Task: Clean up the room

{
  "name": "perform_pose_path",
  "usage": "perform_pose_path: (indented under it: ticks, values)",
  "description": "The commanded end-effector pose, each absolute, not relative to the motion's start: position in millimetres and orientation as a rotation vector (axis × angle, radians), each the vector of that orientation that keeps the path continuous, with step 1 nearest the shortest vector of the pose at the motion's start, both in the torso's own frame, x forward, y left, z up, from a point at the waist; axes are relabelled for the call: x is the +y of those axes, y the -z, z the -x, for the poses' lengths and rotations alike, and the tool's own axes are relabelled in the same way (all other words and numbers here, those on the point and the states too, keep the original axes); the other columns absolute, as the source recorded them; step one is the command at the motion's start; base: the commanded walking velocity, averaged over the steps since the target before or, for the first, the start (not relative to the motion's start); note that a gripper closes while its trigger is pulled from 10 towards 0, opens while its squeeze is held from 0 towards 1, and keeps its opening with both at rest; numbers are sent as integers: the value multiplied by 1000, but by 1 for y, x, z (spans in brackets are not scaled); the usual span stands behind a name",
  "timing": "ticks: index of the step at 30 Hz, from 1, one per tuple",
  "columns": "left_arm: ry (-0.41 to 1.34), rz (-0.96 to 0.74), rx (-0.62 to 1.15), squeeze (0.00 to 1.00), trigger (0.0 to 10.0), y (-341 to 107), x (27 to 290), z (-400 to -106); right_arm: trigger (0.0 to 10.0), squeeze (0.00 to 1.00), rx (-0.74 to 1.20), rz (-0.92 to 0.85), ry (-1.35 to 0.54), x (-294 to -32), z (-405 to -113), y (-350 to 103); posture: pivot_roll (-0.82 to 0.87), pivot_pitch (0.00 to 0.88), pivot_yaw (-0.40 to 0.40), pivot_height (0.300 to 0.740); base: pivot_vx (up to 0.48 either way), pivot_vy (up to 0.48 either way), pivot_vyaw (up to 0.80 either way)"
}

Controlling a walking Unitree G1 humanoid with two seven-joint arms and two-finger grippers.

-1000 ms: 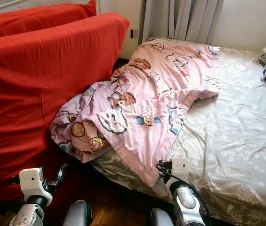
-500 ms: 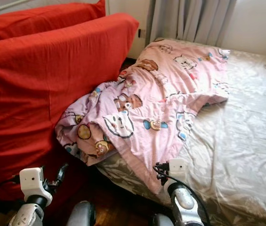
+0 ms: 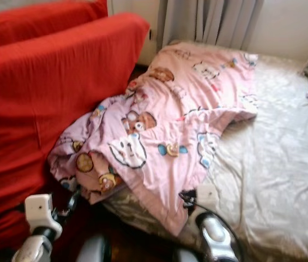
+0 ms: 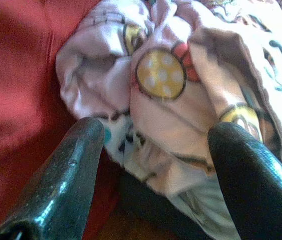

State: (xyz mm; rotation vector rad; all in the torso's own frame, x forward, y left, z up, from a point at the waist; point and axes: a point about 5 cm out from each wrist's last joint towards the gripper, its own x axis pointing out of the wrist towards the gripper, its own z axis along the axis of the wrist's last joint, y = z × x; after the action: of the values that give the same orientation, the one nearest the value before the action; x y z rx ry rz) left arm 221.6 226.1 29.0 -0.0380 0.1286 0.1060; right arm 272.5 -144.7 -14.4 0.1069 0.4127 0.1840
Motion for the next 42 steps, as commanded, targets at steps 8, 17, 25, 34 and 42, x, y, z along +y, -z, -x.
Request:
perform_pose_path:
  ticks: [8, 17, 25, 34, 42]
  values:
    - [-94, 43, 133, 0, 10000, -25, 223, -216, 10000, 0, 481, -85, -131, -156, -266, 23, 95, 124, -46, 606, 33, 0, 0]
    - [-99, 36, 136, 0, 10000, -26, 224, -206, 10000, 733, 528, -161, -161, -140, -272, 22, 129, 171, -46, 606, 0, 0, 0]
    - [-111, 29, 130, 0, 10000, -32, 222, -193, 10000, 380, 544, -181, -102, -135, -282, 17, 162, 227, -50, 606, 0, 0, 0]
    - [-115, 30, 140, 0, 10000, -40, 215, -179, 10000, 0, 535, -213, -96, -128, -290, 10, 175, 268, -57, 606, 0, 0, 0]
    - [-115, 32, 165, 0, 10000, -44, 212, -173, 10000, 0, 542, -200, -70, -131, -288, 12, 176, 282, -61, 606, 0, 0, 0]
